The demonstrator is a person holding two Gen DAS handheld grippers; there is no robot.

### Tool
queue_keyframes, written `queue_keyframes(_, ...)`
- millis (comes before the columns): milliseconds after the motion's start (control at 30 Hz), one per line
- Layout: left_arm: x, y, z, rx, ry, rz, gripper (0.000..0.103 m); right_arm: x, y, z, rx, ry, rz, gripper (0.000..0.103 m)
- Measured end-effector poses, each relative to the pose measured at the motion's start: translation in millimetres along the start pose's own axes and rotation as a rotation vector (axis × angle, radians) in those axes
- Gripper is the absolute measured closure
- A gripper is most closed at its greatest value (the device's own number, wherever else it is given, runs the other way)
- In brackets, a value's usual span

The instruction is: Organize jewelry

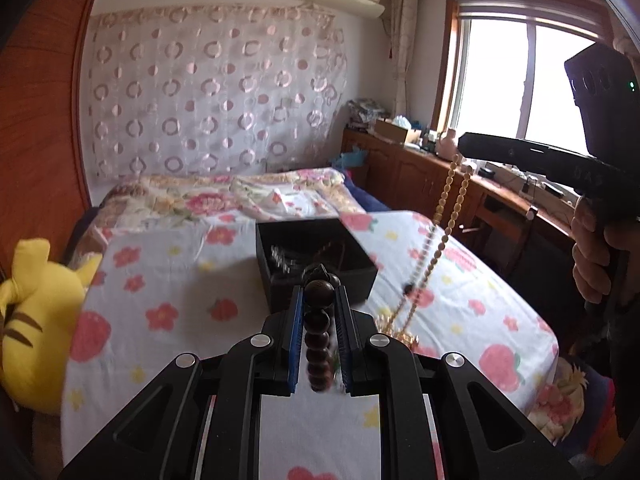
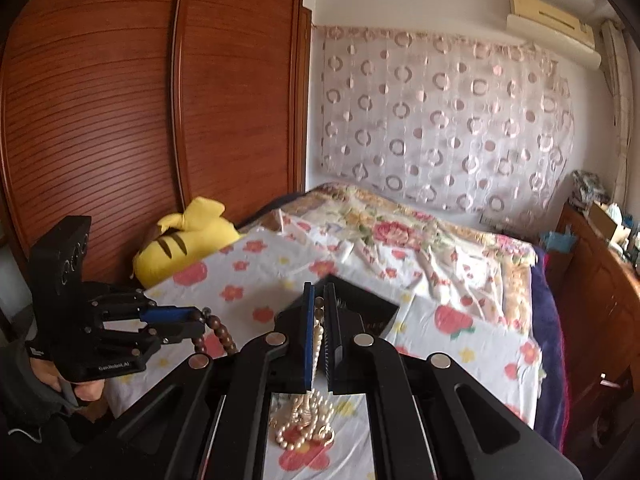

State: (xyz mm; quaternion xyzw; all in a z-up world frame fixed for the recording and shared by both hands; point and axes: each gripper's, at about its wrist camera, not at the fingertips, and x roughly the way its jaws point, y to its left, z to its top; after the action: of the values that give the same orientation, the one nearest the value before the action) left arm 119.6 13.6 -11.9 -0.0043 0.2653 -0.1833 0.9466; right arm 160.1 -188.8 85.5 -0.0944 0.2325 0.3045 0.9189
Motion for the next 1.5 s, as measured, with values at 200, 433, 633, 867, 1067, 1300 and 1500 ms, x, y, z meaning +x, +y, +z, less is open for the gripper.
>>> queue_keyframes(200, 1.4, -2.4, 26.0, 0.019, -0.04, 0.003, 0.089, -3.9, -3.7, 31.1, -0.016, -0.045, -0.018, 0.098)
queue_keyframes(433, 7.9, 4.2, 48.4, 0.014, -0.066, 0.018, 0.089, 10.4, -15.4, 63.2, -0.032, -0.068, -0.063, 0.098)
queue_keyframes(633, 15.5, 12.2, 59.7, -0.001, -0.074, 0.032, 0.089, 34.0, -23.4, 74.1, -0.024, -0.041, -0.076, 0.098)
queue_keyframes(867, 25.5, 16.8, 64.6, -0.004, -0.068, 0.044, 0.089, 74.1, -29.2, 56.6, 0.006, 0.041, -0.081, 0.097)
queue_keyframes(1067, 36.8, 20.6, 72.6, -0.003, -0.054, 0.048, 0.089, 109.3, -35.9, 19.9, 0.052, 0.136, -0.064, 0.097)
queue_keyframes(1300, 53.9, 19.8, 81.0, 0.006, -0.032, 0.055, 0.089, 140.0, -35.2, -15.2, 0.098, 0.222, -0.045, 0.097)
queue_keyframes(1500, 70.0, 17.1, 86.3, 0.018, -0.011, 0.055, 0.089, 138.2, -35.4, -25.9, 0.103, 0.233, -0.051, 0.094)
